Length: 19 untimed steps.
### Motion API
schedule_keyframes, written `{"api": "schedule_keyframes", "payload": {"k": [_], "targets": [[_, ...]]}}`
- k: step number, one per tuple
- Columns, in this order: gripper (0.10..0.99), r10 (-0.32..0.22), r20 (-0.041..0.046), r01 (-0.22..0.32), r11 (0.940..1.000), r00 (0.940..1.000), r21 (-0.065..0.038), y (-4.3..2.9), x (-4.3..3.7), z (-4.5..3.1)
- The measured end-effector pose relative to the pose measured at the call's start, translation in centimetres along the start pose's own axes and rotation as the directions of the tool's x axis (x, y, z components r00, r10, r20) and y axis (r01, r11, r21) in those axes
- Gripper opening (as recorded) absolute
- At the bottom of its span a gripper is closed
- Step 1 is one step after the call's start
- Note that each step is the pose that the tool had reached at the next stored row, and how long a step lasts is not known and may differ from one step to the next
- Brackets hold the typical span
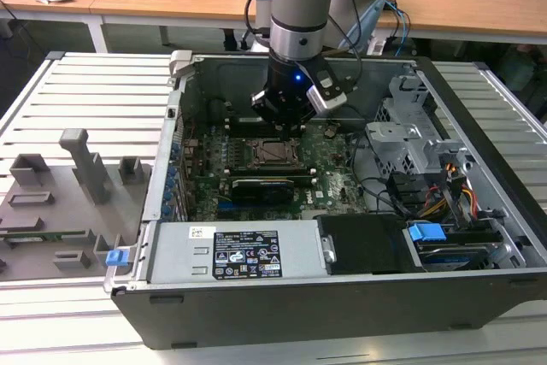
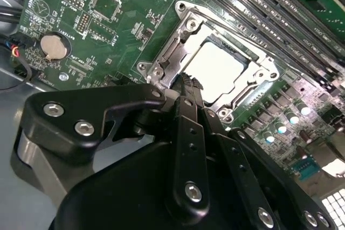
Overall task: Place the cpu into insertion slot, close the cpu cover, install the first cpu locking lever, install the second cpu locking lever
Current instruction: 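Install the second cpu locking lever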
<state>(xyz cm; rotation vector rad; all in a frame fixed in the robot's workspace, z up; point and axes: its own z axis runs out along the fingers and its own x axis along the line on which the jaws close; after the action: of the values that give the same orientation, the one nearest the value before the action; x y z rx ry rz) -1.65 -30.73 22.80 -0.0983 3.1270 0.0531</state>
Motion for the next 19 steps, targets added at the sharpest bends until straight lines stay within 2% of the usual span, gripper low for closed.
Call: {"api": "schedule_keyframes", "payload": {"k": [4,10,19], "targets": [[0.106,0.0,0.0,0.0,1.0,1.0,0.0,-0.01,-0.01,-0.71],[0.106,0.0,0.0,0.0,1.0,1.0,0.0,-0.69,0.03,-0.76],[0.106,0.0,0.0002,0.0,1.0,1.0,-0.002,-2.18,0.13,-0.8]]}}
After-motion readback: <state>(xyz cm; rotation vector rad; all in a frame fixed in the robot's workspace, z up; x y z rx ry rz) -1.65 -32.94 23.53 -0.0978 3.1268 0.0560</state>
